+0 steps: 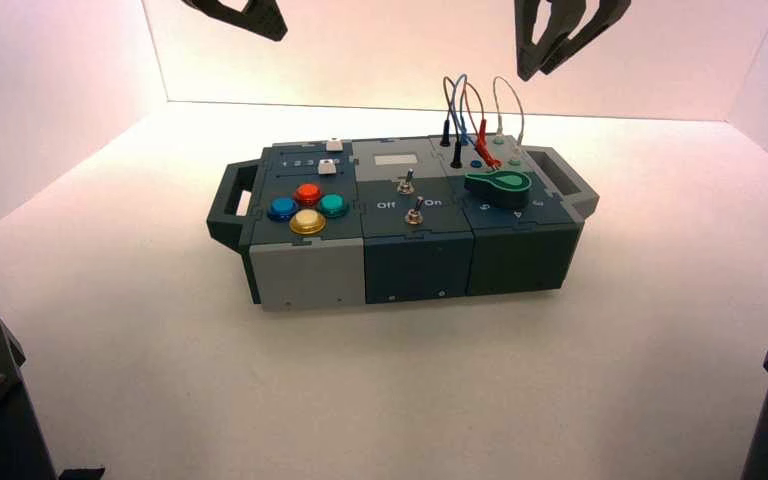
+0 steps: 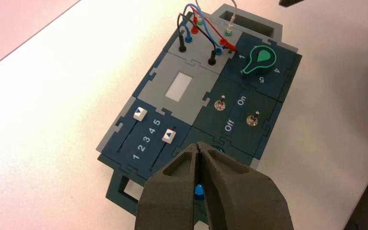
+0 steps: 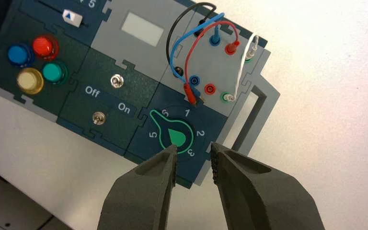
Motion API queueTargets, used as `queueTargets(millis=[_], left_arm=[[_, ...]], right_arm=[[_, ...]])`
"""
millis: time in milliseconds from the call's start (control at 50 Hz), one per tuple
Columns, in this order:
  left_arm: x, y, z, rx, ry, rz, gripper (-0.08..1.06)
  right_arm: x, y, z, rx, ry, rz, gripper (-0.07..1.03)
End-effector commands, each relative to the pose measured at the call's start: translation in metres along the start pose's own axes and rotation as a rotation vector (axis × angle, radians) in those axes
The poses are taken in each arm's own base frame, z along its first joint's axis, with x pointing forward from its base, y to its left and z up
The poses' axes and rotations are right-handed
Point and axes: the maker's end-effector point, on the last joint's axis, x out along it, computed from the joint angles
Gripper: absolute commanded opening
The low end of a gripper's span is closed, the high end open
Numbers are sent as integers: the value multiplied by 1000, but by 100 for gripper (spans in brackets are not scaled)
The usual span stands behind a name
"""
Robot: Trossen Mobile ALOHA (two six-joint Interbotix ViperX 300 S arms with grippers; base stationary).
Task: Insert the red wire.
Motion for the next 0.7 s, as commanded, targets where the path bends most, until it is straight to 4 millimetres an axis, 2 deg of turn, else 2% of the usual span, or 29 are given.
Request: queueTargets(millis=[20, 160, 400, 700], left_arm=[[-3, 4, 7, 10, -29, 26, -3], [-2, 5, 6, -5, -38, 35, -3], [-2, -8, 6, 8, 17, -60, -3], [-1, -12, 6, 23, 39, -92, -3]], right_arm=[[-5, 1, 12, -17, -25, 3, 39], [4, 2, 12, -39, 1, 10, 39], [19, 2, 13, -65, 40, 16, 39], [38, 3, 17, -74, 63, 19, 39]])
